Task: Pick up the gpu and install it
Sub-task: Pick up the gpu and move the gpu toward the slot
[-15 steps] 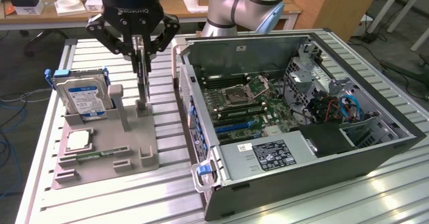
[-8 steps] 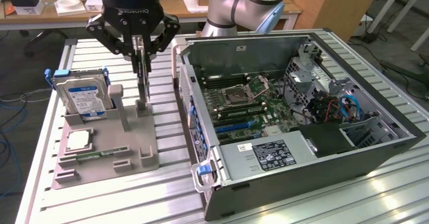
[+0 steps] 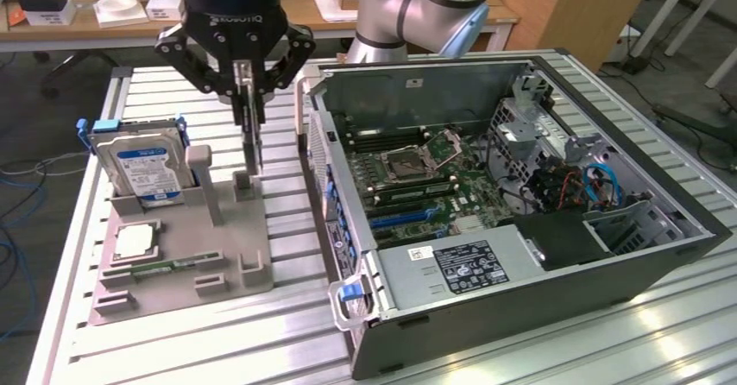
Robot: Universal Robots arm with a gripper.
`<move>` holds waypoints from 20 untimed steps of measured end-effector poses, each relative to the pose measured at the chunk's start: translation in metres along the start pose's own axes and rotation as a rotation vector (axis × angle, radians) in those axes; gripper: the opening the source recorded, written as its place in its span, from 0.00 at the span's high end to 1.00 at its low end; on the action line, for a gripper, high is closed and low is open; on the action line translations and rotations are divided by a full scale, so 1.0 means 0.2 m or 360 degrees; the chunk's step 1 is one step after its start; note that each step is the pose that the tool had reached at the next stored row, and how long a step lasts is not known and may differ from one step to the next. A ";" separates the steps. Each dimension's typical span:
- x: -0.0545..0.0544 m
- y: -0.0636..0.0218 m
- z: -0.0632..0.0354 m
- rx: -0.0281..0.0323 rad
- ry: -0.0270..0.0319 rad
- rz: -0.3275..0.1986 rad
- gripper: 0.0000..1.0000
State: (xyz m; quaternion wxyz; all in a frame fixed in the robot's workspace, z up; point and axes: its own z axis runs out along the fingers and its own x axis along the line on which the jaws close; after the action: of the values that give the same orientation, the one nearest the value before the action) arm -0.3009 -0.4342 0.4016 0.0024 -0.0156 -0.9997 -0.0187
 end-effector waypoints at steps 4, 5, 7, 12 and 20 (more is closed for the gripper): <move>-0.05 0.001 0.000 -0.00021 -0.00002 0.0000 0.74; -0.06 0.002 0.000 -0.00026 -0.00002 0.0000 0.74; -0.08 0.002 0.000 -0.00033 -0.00001 0.0000 0.74; -0.12 0.004 0.000 -0.00045 -0.00001 0.0000 0.74; -0.19 0.006 -0.001 -0.00058 0.00000 0.0000 0.74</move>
State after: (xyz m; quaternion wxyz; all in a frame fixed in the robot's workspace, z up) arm -0.2624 -0.4342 0.4015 0.0023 -0.0156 -0.9997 -0.0206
